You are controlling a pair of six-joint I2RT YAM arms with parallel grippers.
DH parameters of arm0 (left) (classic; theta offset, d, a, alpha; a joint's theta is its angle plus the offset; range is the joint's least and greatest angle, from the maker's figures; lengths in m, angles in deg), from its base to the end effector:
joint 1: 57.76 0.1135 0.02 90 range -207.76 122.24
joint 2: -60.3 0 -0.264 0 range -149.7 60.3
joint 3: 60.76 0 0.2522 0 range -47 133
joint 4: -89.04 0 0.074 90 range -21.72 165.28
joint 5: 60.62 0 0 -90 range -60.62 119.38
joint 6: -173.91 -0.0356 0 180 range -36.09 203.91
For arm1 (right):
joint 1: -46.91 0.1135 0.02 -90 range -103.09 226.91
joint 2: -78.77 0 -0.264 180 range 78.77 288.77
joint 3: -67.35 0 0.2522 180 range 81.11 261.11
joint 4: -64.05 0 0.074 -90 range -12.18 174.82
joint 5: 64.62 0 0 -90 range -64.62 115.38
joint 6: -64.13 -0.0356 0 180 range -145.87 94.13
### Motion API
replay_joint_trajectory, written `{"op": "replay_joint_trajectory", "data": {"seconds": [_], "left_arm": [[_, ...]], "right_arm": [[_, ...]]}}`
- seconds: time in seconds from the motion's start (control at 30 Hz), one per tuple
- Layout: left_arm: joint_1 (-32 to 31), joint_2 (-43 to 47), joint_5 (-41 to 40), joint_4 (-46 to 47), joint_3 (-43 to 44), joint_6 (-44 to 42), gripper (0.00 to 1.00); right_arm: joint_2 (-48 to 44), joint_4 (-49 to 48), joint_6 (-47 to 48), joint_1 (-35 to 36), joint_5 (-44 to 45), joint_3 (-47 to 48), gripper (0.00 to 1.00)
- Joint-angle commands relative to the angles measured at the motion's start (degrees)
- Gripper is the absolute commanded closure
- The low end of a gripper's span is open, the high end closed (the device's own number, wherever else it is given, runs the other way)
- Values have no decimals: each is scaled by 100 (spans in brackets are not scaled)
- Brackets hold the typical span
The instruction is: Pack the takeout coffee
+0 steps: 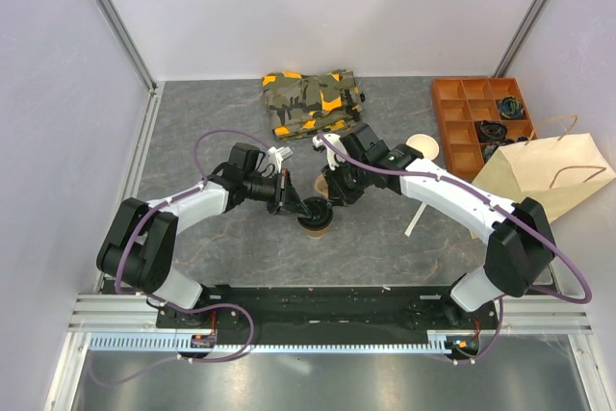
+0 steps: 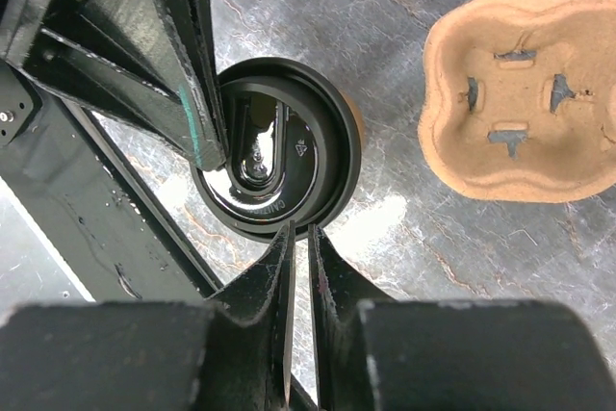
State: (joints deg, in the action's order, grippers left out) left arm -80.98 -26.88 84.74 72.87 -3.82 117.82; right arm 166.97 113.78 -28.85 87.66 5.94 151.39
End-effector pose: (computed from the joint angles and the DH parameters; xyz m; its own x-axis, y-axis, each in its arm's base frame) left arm 0.2548 -0.1412 0.1819 -0.9683 0.0703 -0.2398 0.2473 0.4072 -0.8792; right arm 0.2397 0.2222 0.2722 -0.6509 -0.4962 -0.5746 -0.7313 0.6130 0.2992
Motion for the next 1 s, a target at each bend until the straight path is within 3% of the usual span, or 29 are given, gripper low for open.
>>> {"op": "replay_joint_trajectory", "data": {"seconds": [0.0, 0.33, 0.67, 0.97], "left_arm": [[-7, -212, -1114, -330, -64, -535, 98], [-24, -256, -1158, -330, -55, -561, 98], [-24, -247, -1220, -409, -55, -614, 98], [-24, -344, -1281, -470, -11, -631, 98]], "right_arm": [[12, 86, -18, 20, -95, 433, 83], [65, 218, 79, 205, 327, 645, 83], [671, -116, 96, 249, 345, -75, 85], [909, -134, 131, 267, 143, -120, 86]]}}
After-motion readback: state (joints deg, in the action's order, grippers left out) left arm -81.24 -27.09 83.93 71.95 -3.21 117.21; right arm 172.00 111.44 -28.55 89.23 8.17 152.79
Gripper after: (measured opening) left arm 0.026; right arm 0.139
